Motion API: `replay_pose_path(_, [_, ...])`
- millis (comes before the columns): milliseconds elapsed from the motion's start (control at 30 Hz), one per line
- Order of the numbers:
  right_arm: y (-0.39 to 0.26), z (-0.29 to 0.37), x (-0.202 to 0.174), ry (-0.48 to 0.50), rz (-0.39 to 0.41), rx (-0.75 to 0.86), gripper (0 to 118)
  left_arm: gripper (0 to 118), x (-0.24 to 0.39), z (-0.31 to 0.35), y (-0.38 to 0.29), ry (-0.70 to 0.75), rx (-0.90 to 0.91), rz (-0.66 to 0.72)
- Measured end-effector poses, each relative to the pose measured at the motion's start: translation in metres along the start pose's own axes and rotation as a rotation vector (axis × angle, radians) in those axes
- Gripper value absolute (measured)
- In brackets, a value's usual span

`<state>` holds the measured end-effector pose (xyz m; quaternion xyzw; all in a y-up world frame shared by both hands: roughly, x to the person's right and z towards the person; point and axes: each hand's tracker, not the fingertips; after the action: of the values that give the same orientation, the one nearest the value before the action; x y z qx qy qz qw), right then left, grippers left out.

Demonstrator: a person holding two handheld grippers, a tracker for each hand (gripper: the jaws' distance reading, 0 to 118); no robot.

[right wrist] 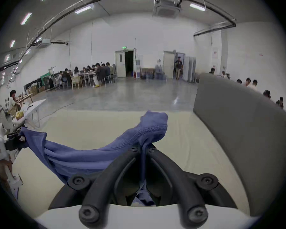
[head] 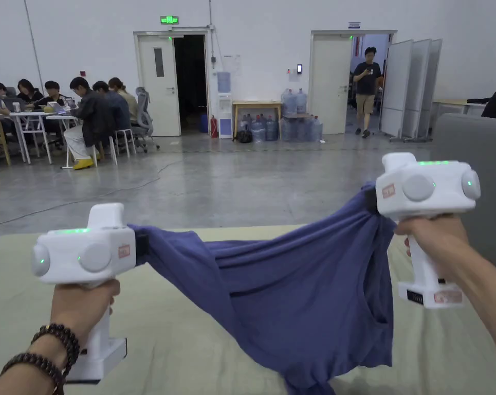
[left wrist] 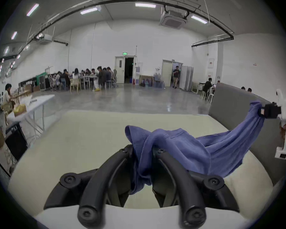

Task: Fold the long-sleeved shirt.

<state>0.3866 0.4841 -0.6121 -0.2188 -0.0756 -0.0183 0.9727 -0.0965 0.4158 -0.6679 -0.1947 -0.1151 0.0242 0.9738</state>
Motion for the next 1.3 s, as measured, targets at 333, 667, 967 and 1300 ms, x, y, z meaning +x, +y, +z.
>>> replay_pose_path(333, [-0.188,0.174,0.003,0.115,0.066,-0.042,5,18,-0.024,0.15,-0.161,-0.07,0.004,0.03])
replay_pose_path(667, [-0.424,0.248,0.006,0.142,0.04,-0.512,5,18,-0.039,0.26,-0.382,-0.074,-0.328,-0.032])
replay_pose_path(967, [-0.414,0.261,0.011,0.097,0.053,-0.421,116,118,-0.058,0.271,-0.379,-0.091,-0.281,0.098])
replay_pose_path(1300, [-0.369,0.286,0.01,0.041,-0.028,-0.314,2,0,-0.034,0.303,-0.293,-0.073,-0.245,0.296])
